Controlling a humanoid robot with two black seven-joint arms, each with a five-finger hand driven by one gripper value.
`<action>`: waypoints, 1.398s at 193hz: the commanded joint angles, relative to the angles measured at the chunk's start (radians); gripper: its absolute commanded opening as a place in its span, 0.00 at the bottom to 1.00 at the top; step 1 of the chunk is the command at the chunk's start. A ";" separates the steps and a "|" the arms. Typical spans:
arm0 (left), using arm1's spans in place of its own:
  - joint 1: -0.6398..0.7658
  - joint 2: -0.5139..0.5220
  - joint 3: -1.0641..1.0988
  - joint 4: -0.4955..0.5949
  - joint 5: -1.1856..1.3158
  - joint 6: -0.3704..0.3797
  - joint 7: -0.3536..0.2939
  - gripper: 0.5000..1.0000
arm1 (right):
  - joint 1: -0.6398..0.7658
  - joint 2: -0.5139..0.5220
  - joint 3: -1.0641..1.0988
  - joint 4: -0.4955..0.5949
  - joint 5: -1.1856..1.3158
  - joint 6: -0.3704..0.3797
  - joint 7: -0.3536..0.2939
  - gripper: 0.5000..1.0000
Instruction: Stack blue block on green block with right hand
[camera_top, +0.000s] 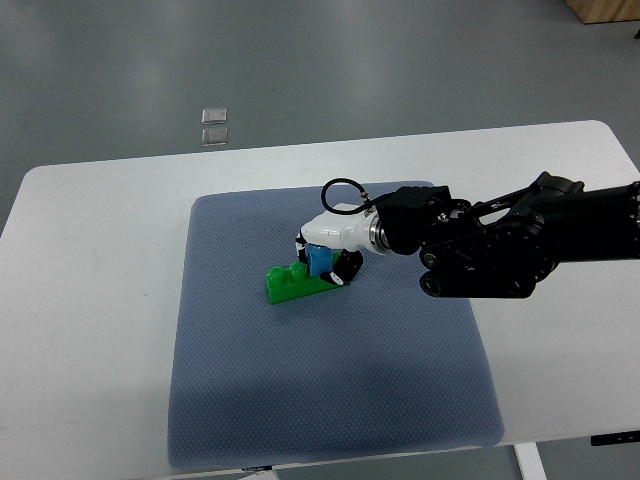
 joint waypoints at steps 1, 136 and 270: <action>0.000 0.000 0.000 0.000 0.000 0.000 0.000 1.00 | 0.000 -0.002 0.002 0.000 -0.002 0.001 0.001 0.38; 0.000 0.000 0.000 0.000 0.000 0.000 0.000 1.00 | 0.006 -0.020 0.035 0.003 0.014 0.041 0.012 0.84; 0.000 0.000 0.002 -0.001 0.000 0.000 0.000 1.00 | 0.014 -0.037 0.119 0.005 0.070 0.081 0.012 0.84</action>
